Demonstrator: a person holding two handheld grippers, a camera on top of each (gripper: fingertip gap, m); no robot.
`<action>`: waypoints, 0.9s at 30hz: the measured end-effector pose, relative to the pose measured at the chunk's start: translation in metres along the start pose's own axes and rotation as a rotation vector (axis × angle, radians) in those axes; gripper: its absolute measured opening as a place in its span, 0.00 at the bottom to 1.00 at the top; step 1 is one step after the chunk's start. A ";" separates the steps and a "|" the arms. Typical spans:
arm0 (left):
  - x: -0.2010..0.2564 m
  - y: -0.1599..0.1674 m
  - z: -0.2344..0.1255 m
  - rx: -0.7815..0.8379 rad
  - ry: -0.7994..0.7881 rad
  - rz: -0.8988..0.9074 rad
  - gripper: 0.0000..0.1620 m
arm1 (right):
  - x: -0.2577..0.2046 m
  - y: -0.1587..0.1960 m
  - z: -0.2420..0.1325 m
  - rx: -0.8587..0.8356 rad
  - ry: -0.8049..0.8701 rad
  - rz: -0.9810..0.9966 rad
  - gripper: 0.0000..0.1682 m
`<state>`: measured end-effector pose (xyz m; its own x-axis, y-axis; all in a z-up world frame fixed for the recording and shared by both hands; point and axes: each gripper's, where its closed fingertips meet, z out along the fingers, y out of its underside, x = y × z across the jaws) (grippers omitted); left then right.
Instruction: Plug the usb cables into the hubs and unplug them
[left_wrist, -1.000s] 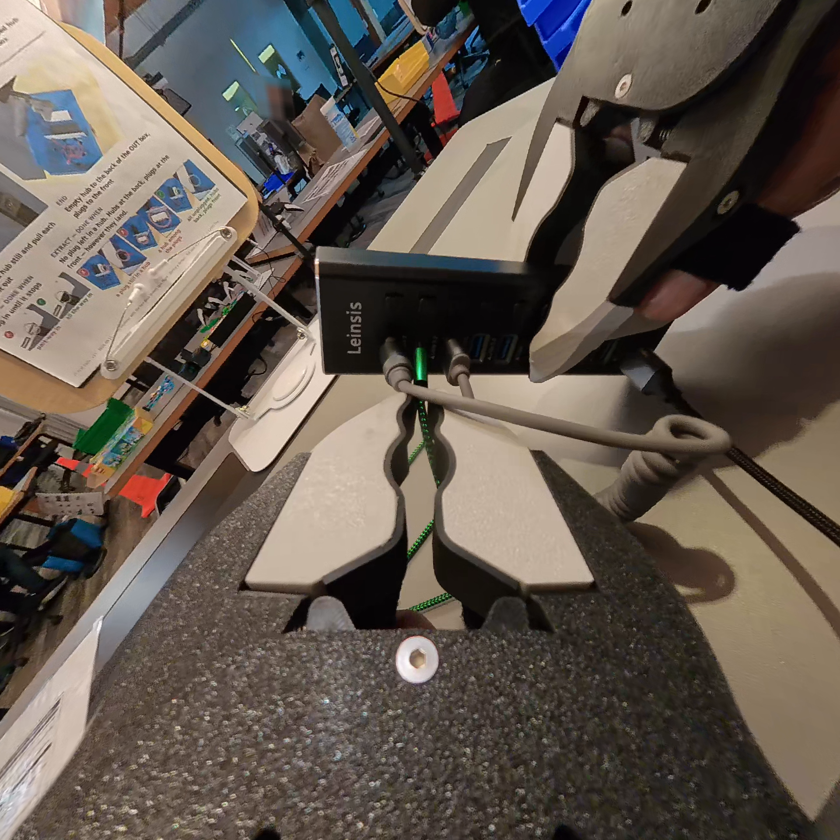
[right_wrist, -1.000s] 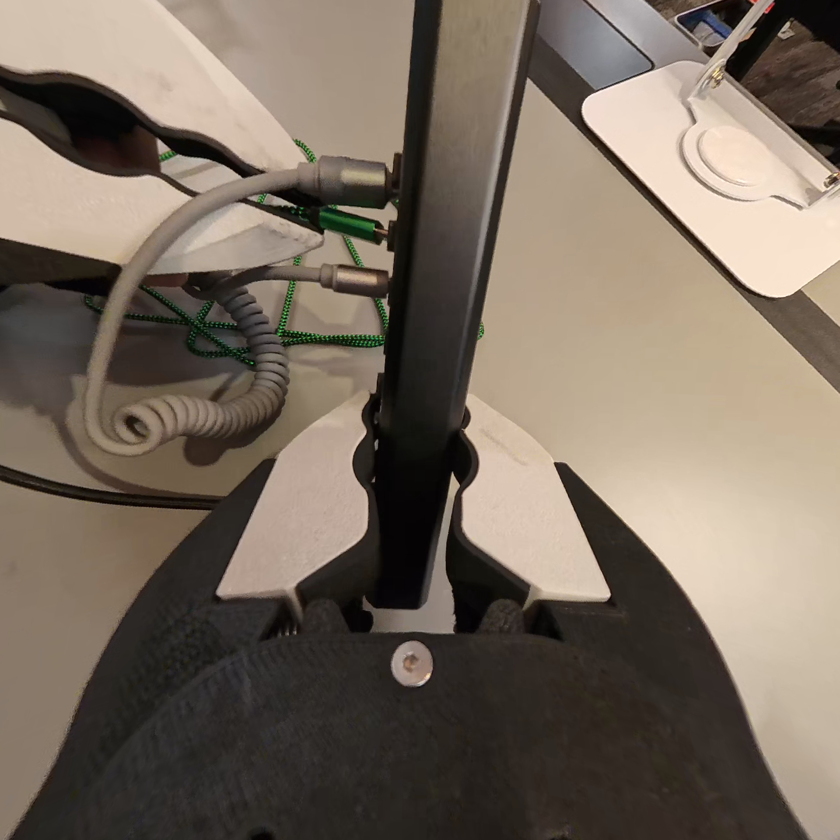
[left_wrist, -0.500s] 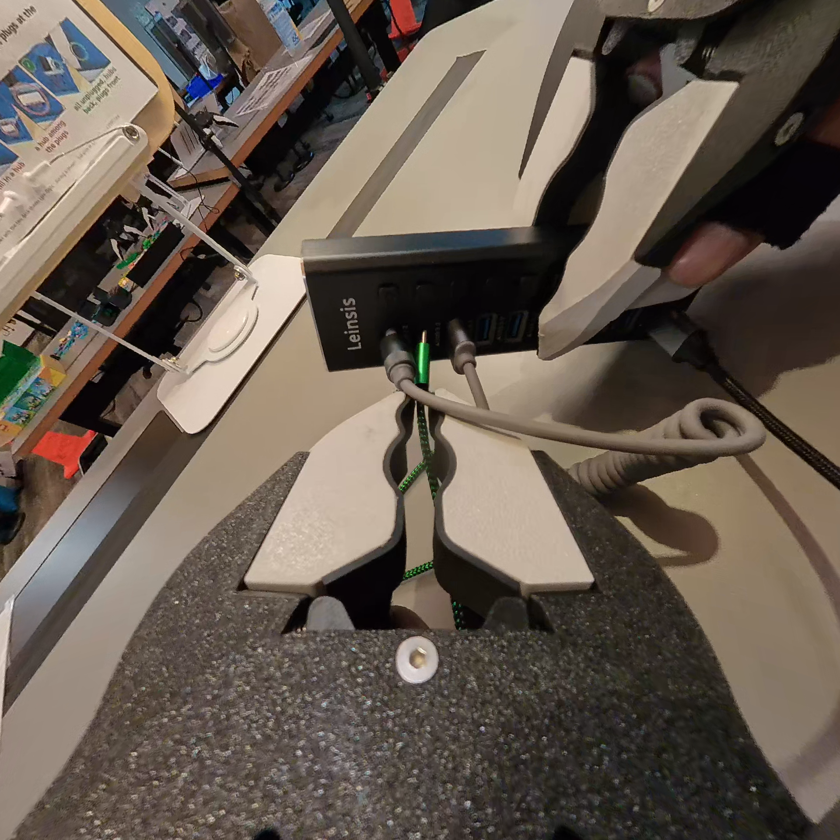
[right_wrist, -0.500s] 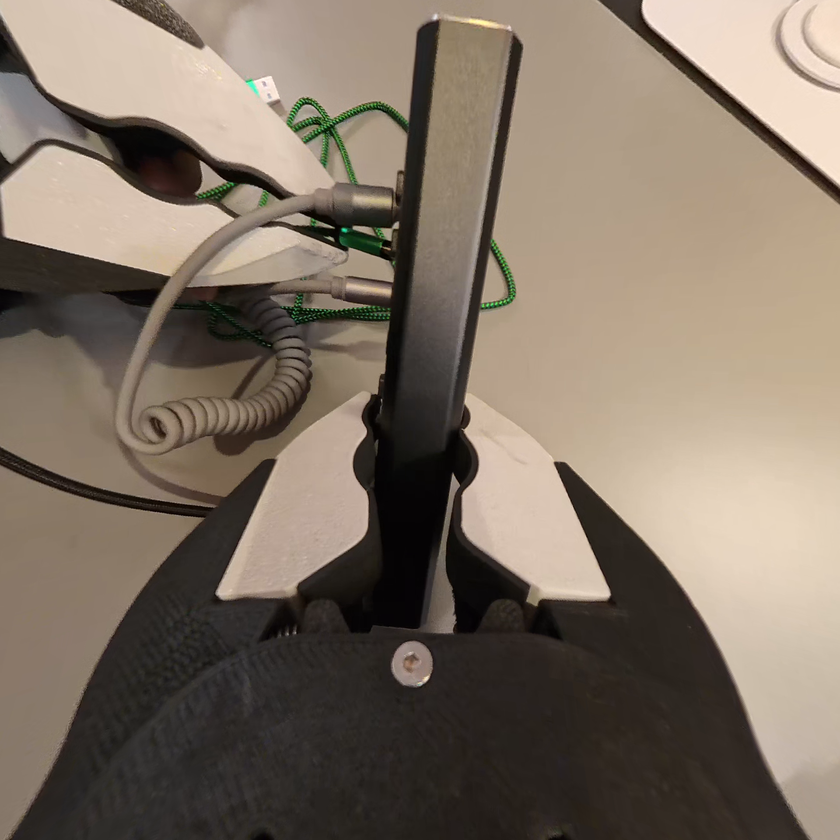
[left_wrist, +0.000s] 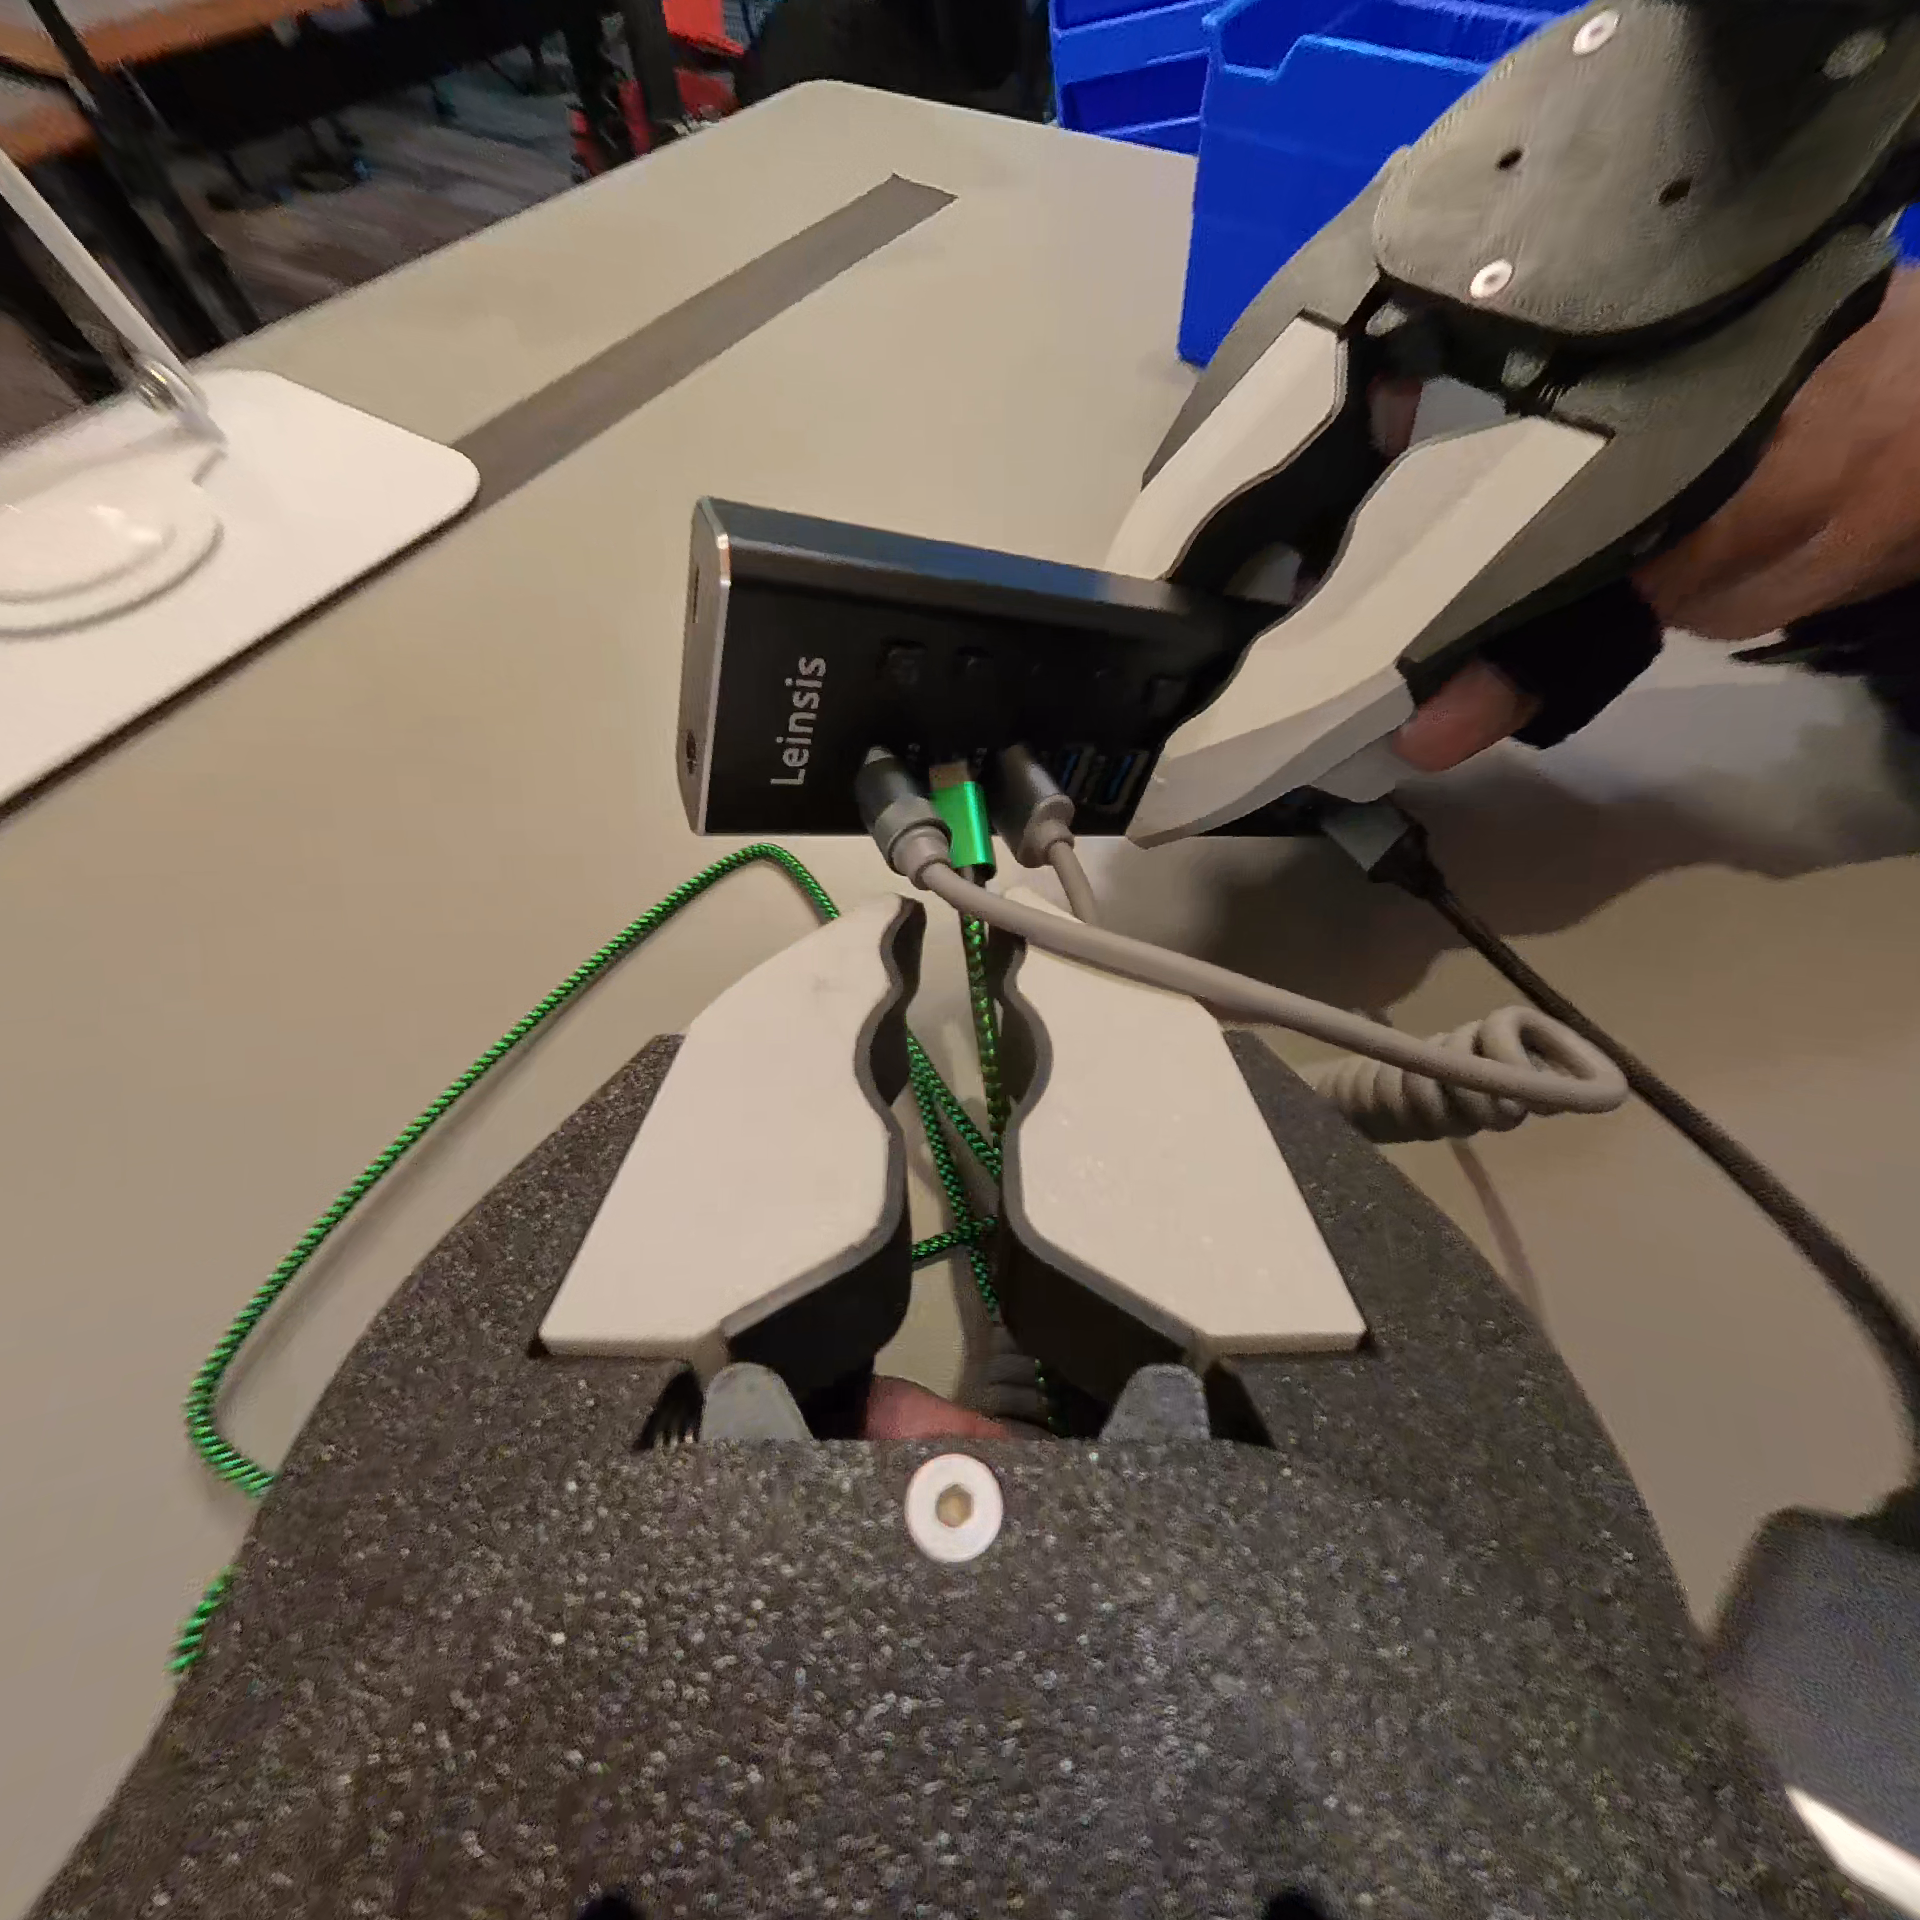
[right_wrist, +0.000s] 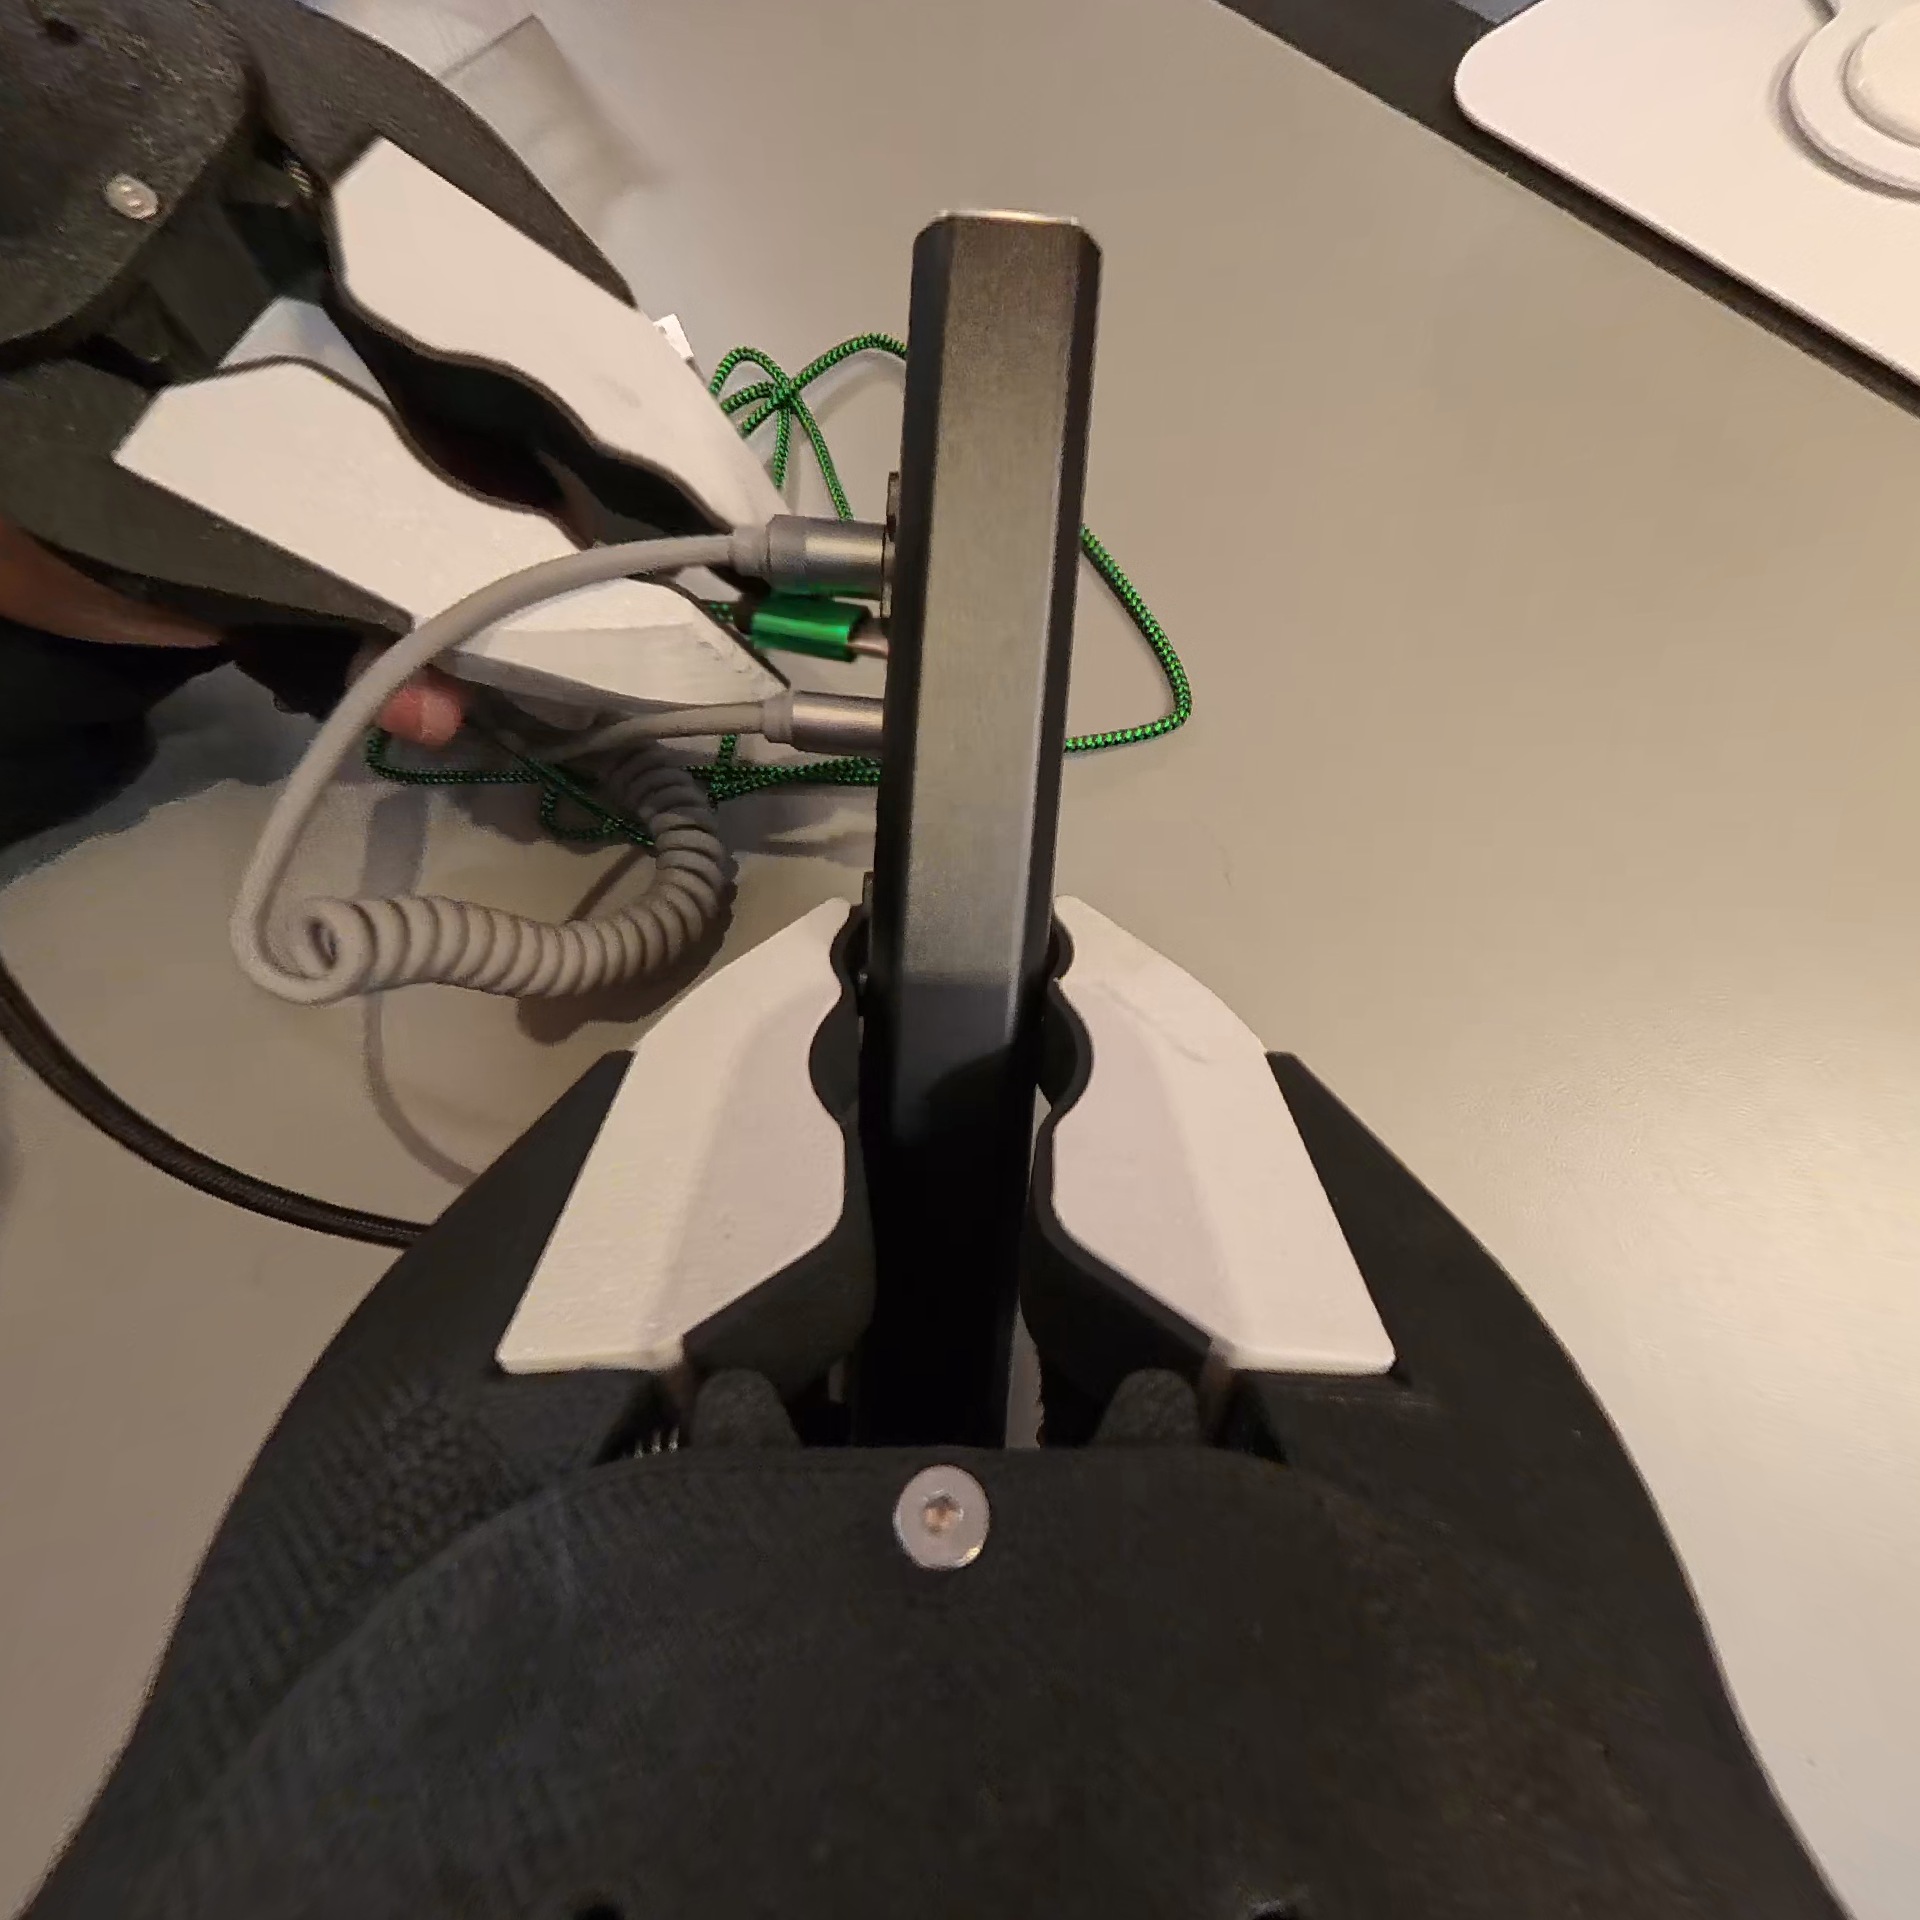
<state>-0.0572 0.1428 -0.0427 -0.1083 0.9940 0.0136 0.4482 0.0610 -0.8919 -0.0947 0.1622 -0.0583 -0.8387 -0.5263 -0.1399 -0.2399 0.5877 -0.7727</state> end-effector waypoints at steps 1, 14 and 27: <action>0.001 0.000 0.000 0.003 0.026 -0.039 0.06 | 0.000 -0.001 0.000 0.007 -0.002 -0.002 0.17; 0.007 -0.003 -0.007 0.074 0.280 -0.549 0.03 | 0.000 -0.008 -0.002 0.058 0.007 -0.032 0.17; -0.020 -0.001 -0.008 0.101 0.029 -0.507 0.13 | 0.003 -0.009 -0.002 0.086 0.007 -0.018 0.17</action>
<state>-0.0485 0.1238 -0.0385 -0.2646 0.8442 0.4663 0.2581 0.5278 -0.8092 -0.0963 0.1562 -0.0501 -0.8381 -0.5319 -0.1214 -0.2123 0.5229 -0.8255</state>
